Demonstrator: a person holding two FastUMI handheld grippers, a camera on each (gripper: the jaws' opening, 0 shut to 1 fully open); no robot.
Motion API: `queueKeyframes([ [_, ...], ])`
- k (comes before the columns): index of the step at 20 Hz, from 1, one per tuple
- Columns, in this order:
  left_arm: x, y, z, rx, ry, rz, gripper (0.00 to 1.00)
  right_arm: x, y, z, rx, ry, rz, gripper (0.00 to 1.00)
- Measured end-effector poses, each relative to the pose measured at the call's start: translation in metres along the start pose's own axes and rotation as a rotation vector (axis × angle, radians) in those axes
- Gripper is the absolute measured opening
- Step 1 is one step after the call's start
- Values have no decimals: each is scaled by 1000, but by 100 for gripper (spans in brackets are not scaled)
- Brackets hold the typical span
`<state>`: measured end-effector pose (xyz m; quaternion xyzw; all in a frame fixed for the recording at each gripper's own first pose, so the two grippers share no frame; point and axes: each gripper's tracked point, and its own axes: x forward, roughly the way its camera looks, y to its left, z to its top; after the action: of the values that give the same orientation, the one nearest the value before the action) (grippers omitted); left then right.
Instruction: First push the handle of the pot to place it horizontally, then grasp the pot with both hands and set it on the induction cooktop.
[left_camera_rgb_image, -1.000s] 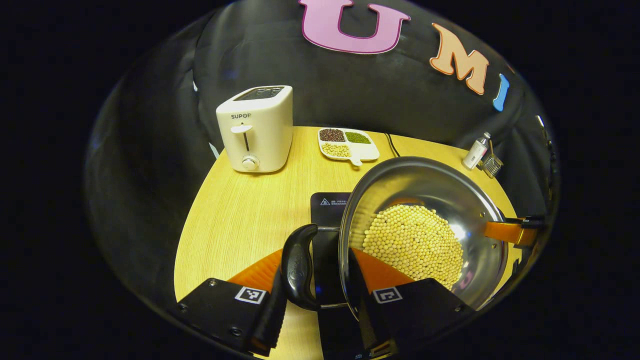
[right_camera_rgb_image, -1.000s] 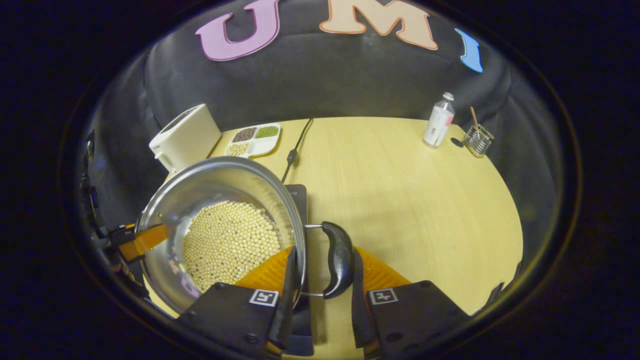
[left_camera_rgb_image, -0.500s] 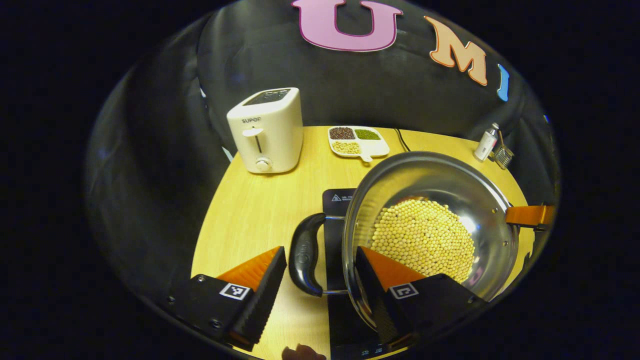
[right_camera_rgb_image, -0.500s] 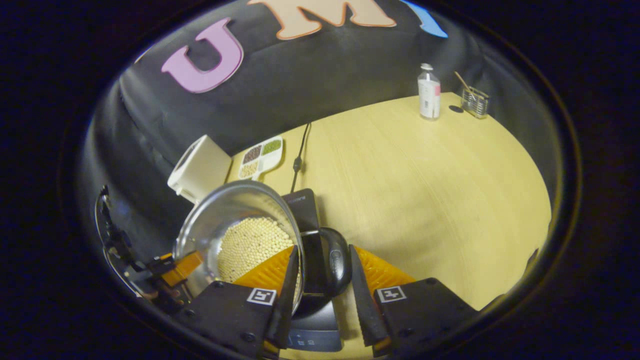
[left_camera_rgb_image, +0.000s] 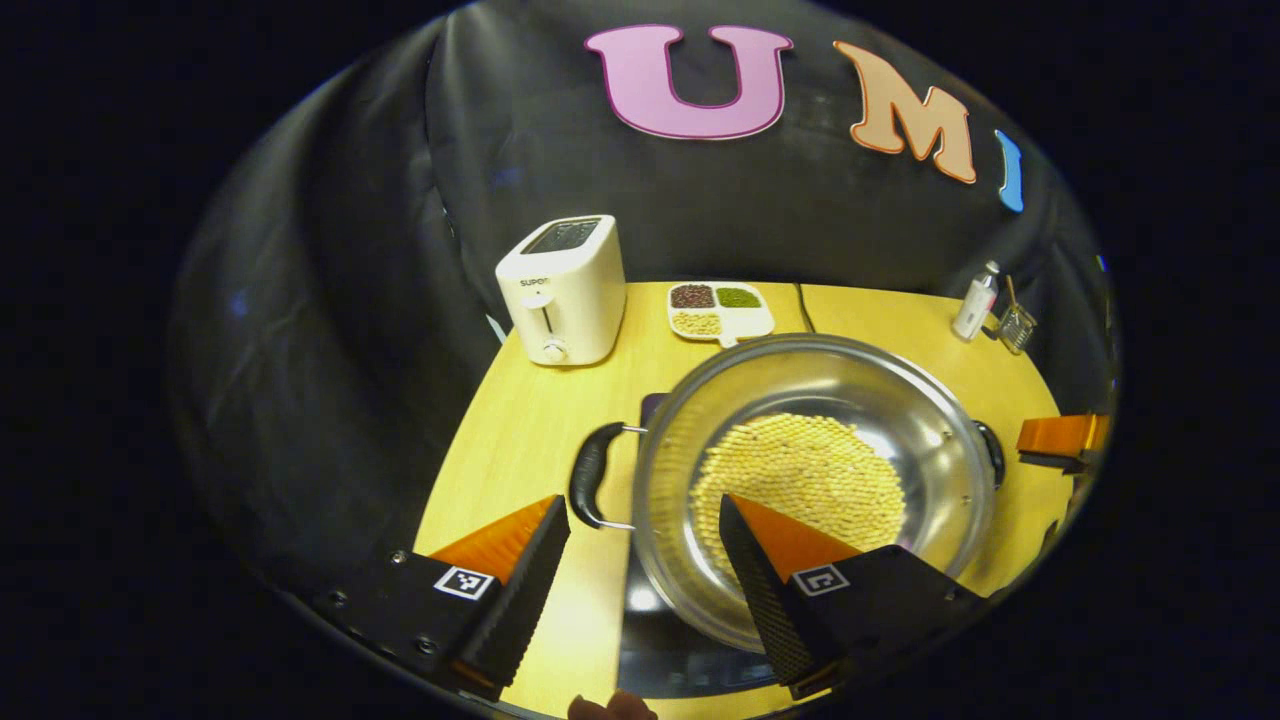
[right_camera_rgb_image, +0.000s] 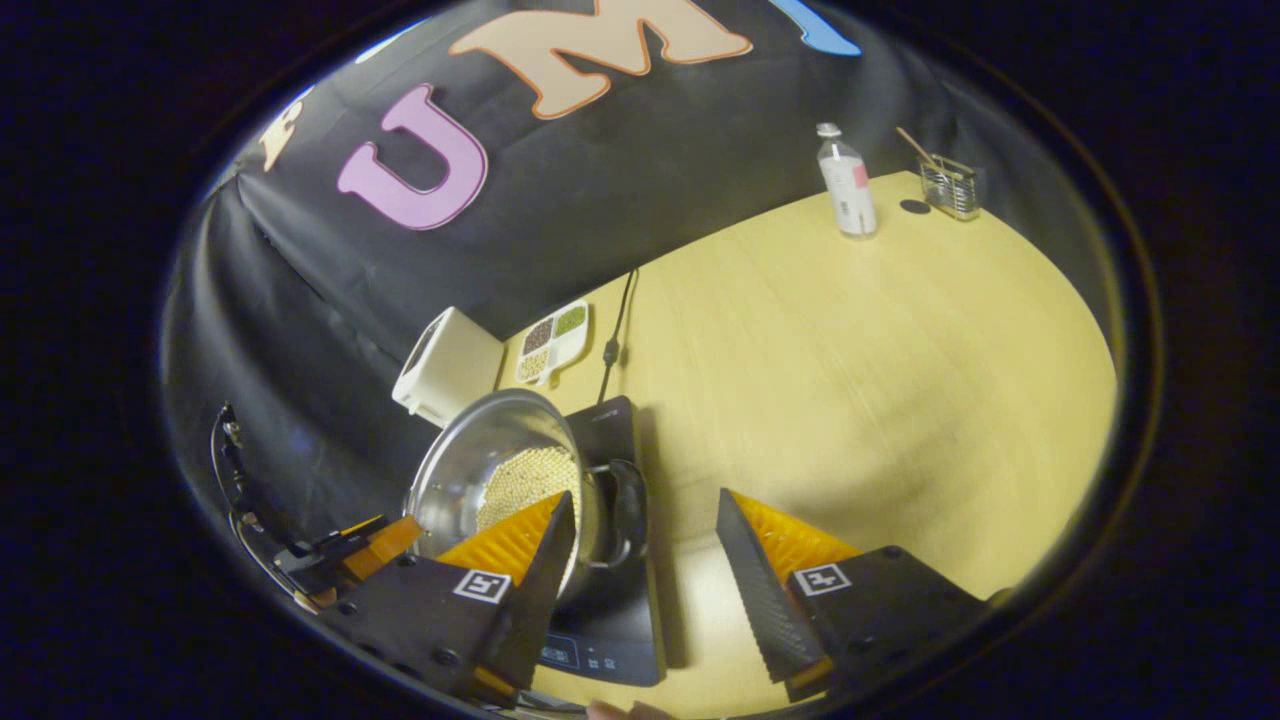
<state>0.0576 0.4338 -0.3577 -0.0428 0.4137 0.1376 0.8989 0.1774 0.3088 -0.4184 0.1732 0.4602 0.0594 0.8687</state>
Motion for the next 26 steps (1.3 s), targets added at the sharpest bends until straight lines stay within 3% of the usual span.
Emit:
queueKeyframes([
  [1, -8, -13, -2, -10, 4, -6, 92, -6, -11, 1, -10, -5, -5, 78],
  [2, -14, -28, -4, -18, 0, -11, 93, -12, -22, 2, -23, -13, -12, 78],
  [3, -20, -42, -6, -23, -5, -14, 93, -18, -32, 3, -37, -20, -14, 87],
  [5, -33, -66, -14, -36, -4, -16, 93, -30, -49, 1, -70, -29, -14, 87],
  [6, -41, -78, -20, -47, 0, -15, 93, -35, -58, -1, -87, -31, -12, 78],
  [7, -46, -91, -25, -59, 5, -21, 93, -40, -66, -3, -97, -35, -6, 78],
  [8, -54, -101, -33, -62, 14, -25, 93, -45, -71, -3, -102, -48, 4, 87],
  [12, -85, -146, -45, -31, -3, -44, 93, -78, -90, -5, -105, -82, 7, 87],
  [13, -90, -153, -42, -17, -22, -50, 93, -87, -94, 1, -123, -109, 1, 78],
  [15, -102, -169, -35, -4, -61, -71, 93, -106, -102, 9, -151, -154, -15, 77],
  [18, -119, -185, -23, 5, -110, -126, 93, -132, -97, 20, -142, -214, -18, 78],
  [22, -155, -174, 0, -33, -204, -164, 93, -175, -70, 32, -179, -311, -15, 77],
  [23, -165, -166, 4, -55, -233, -164, 93, -186, -58, 31, -199, -329, 1, 87],
  [26, -196, -147, 7, -98, -312, -165, 90, -216, -30, 28, -250, -398, 26, 87],
])
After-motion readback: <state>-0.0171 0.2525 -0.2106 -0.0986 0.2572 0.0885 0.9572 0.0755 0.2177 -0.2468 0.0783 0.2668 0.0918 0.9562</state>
